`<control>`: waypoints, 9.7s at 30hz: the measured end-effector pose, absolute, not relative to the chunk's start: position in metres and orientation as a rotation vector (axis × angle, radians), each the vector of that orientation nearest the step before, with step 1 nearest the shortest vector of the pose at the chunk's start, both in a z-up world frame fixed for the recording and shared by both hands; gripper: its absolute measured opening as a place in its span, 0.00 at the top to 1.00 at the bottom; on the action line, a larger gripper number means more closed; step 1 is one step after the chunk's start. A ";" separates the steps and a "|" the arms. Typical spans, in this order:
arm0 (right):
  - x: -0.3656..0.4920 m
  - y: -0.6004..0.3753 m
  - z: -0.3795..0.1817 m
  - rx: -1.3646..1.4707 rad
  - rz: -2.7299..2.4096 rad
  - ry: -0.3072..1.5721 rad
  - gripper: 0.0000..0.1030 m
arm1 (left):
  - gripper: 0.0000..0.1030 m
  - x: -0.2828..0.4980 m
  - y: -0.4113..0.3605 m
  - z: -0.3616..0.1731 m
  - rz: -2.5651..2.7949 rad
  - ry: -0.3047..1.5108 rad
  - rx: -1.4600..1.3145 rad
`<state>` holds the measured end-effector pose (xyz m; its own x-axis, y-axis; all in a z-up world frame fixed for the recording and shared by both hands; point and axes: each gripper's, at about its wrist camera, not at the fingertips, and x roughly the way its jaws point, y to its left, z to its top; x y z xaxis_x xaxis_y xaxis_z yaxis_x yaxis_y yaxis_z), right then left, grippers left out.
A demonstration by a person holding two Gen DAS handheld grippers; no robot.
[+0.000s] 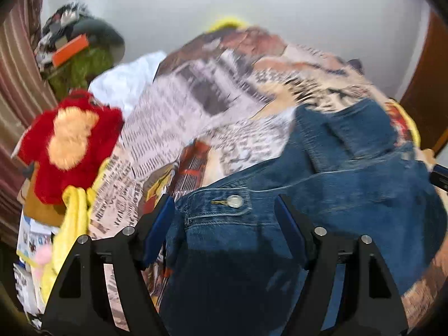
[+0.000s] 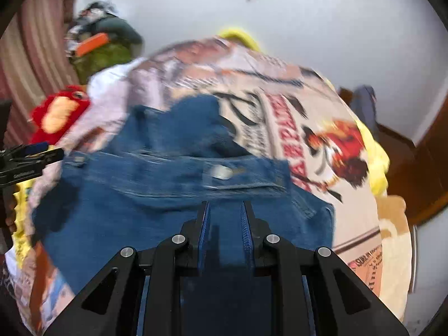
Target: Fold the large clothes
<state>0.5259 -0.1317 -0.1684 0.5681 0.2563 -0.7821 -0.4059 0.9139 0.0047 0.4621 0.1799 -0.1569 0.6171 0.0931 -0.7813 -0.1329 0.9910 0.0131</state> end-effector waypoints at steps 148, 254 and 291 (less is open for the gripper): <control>0.388 -0.323 -0.189 0.150 0.282 1.021 0.08 | 0.73 0.365 -0.123 -0.168 -0.207 0.736 0.404; 0.563 -0.194 -0.198 0.130 0.524 1.155 0.07 | 0.15 0.490 0.116 -0.177 0.003 0.940 -0.081; 0.532 -0.163 -0.236 0.264 0.748 1.274 0.48 | 0.34 0.459 0.113 -0.233 -0.305 1.106 -0.599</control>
